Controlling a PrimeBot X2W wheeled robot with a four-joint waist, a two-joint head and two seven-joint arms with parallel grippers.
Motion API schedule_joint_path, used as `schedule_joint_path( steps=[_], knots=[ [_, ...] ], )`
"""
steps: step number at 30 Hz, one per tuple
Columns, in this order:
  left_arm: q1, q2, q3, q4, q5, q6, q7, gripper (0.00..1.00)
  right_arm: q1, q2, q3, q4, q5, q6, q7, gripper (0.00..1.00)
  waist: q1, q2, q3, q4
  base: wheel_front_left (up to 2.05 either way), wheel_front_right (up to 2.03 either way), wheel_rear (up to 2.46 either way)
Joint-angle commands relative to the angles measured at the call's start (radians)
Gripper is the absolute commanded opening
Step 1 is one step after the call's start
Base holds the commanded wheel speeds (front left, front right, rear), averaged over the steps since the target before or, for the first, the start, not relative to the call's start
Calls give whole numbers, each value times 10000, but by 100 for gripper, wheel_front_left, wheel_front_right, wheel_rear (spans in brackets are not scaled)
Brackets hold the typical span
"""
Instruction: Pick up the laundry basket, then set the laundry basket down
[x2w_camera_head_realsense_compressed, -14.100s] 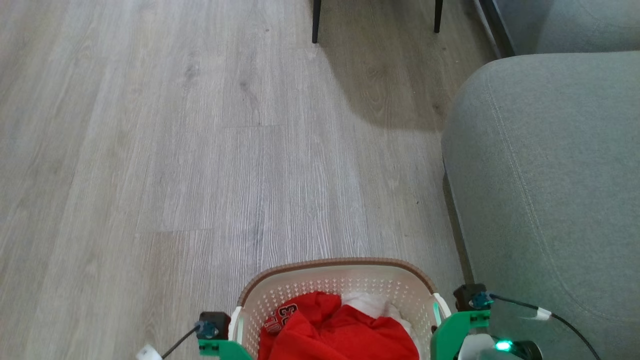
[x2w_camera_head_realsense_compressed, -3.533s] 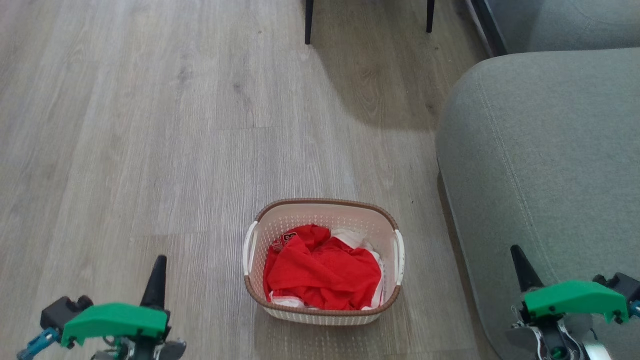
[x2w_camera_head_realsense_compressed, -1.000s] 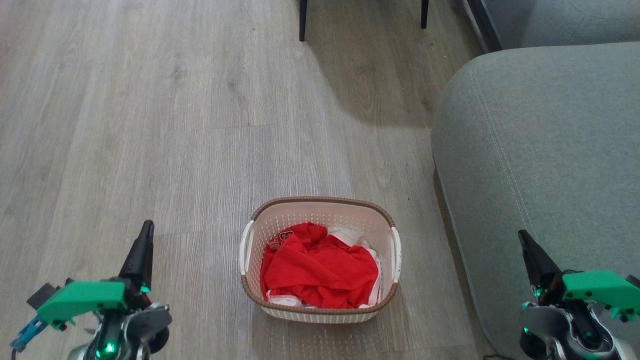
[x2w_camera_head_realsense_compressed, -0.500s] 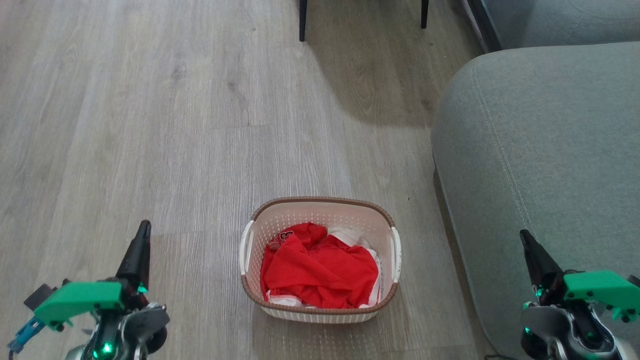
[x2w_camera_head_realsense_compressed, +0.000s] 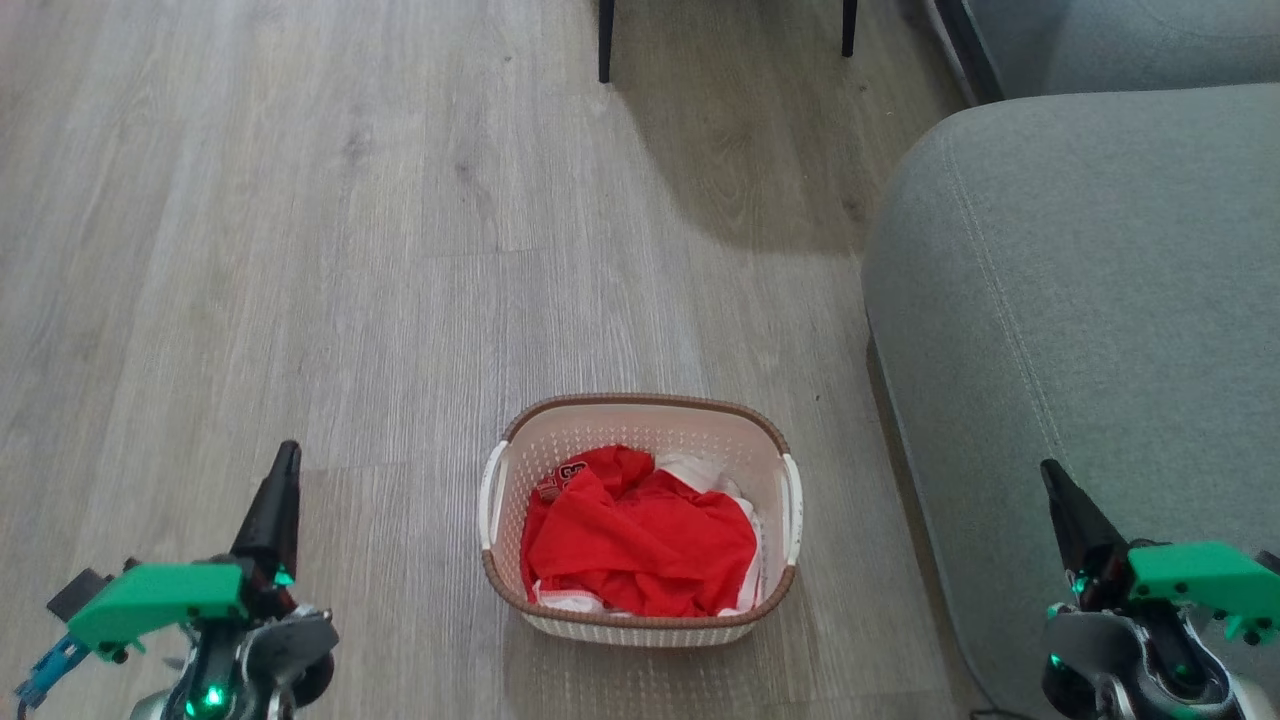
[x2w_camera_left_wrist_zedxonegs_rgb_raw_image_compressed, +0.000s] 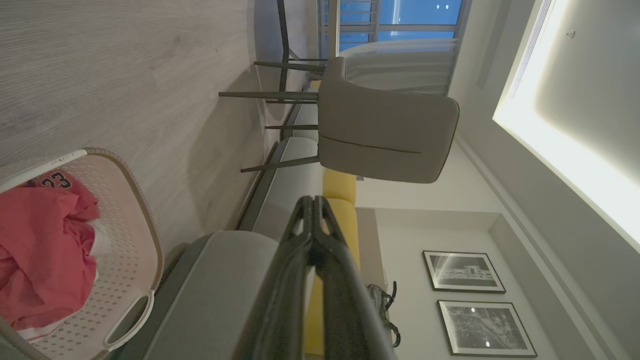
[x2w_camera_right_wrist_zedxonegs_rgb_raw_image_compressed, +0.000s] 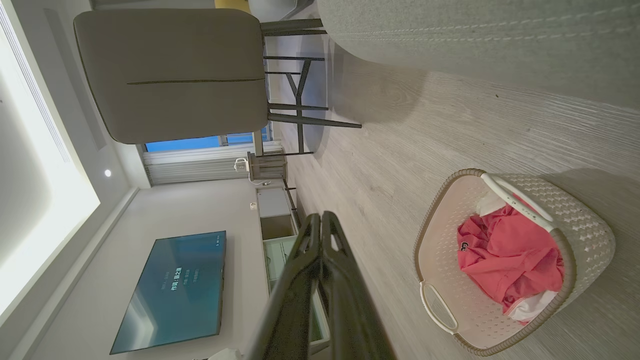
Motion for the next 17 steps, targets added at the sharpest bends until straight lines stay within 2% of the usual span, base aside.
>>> schedule_joint_path(
  steps=[1, 17],
  knots=[
    [-504, 58, 327, -296, 90, -65, 61, 0, -482, -81, 185, -316, -32, -15, 90, 0, 0, 0, 0, 0, 0, 0, 0],
    [-506, 40, 354, -295, 111, -65, 82, 0, -484, -65, 162, -315, -50, -15, 108, 0, 0, 0, 0, 0, 0, 0, 0]
  ],
)
